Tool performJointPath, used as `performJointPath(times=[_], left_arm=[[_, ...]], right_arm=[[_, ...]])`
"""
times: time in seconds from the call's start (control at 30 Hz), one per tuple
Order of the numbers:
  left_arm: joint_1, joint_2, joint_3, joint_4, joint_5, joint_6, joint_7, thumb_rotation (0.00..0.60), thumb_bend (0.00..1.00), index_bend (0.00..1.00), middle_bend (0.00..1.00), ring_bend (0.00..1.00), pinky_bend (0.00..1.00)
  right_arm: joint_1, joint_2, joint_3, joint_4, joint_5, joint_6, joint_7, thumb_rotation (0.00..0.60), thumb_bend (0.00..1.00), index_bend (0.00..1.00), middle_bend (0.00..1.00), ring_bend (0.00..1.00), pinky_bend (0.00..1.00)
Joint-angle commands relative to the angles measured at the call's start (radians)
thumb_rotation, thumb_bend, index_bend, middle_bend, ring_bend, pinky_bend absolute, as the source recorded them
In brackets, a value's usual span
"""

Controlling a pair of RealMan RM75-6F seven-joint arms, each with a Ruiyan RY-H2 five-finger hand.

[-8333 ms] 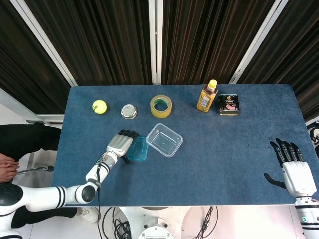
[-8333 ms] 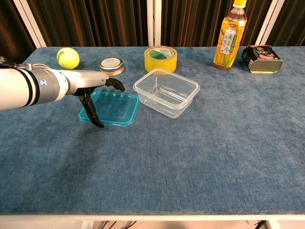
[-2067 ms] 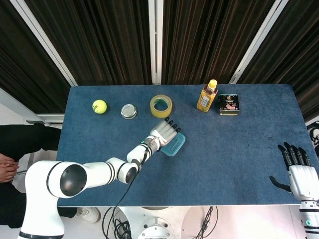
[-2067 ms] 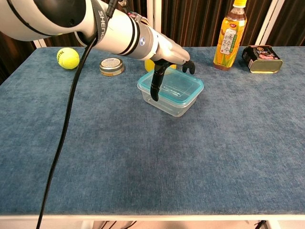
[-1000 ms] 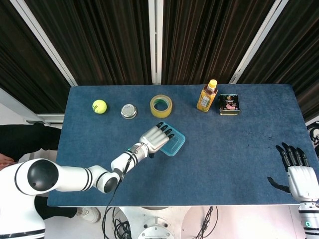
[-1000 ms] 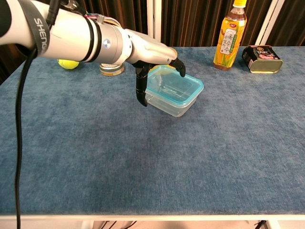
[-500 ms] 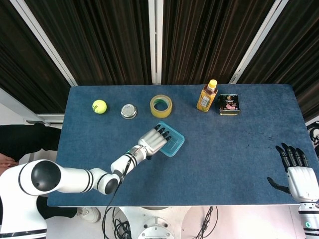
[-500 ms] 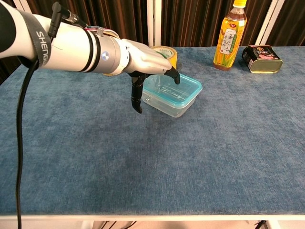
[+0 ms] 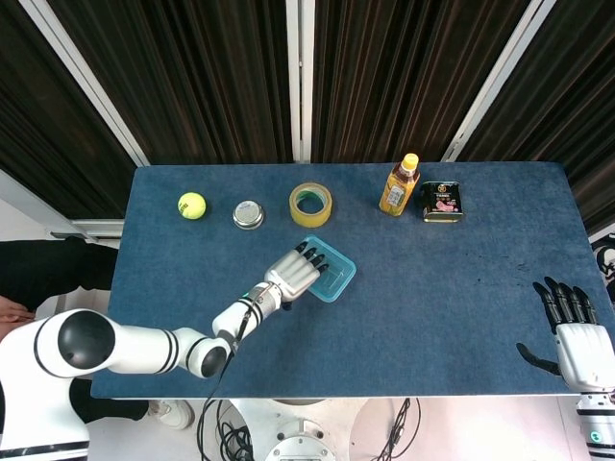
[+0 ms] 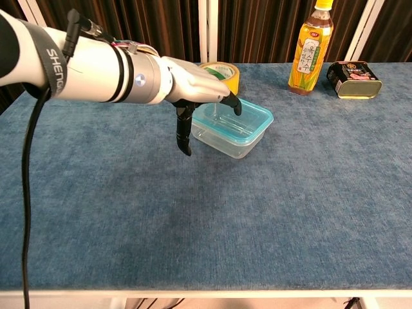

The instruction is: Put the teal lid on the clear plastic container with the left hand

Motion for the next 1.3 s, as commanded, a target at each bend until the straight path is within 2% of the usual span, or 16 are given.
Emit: performJointPath(times=[0.03,0.2,0.43,0.6,1.3], left_arm=[[0.022,0.026,-0.013,-0.029,0.027,0.024,-0.018,0.600,0.03,0.13,0.06,0.00,0.00],[0.067,0.077,-0.011,-0.094,0.073,0.070,-0.036,0.600,0.03,0.13,0.06,0.00,0.00],[0.117,0.109,0.030,-0.151,0.109,0.090,-0.016,0.600,0.03,0.13,0.06,0.00,0.00],[0.137,0.102,0.041,-0.148,0.109,0.090,0.001,0.600,0.03,0.13,0.06,0.00,0.00],[0.159,0.080,0.025,-0.127,0.081,0.053,0.031,0.600,0.03,0.13,0.07,0.00,0.00]], right_arm=[[0.000,0.002,0.000,-0.001,-0.003,0.002,0.001,0.600,0.11,0.00,0.00,0.00,0.00],[0.002,0.003,0.000,-0.003,-0.009,0.003,0.001,0.600,0.11,0.00,0.00,0.00,0.00],[0.008,-0.001,-0.001,-0.007,-0.016,-0.003,-0.005,0.600,0.11,0.00,0.00,0.00,0.00],[0.007,0.000,-0.002,-0.015,-0.020,0.000,-0.015,0.600,0.11,0.00,0.00,0.00,0.00],[0.001,0.001,-0.004,-0.025,-0.020,0.006,-0.027,0.600,0.11,0.00,0.00,0.00,0.00]])
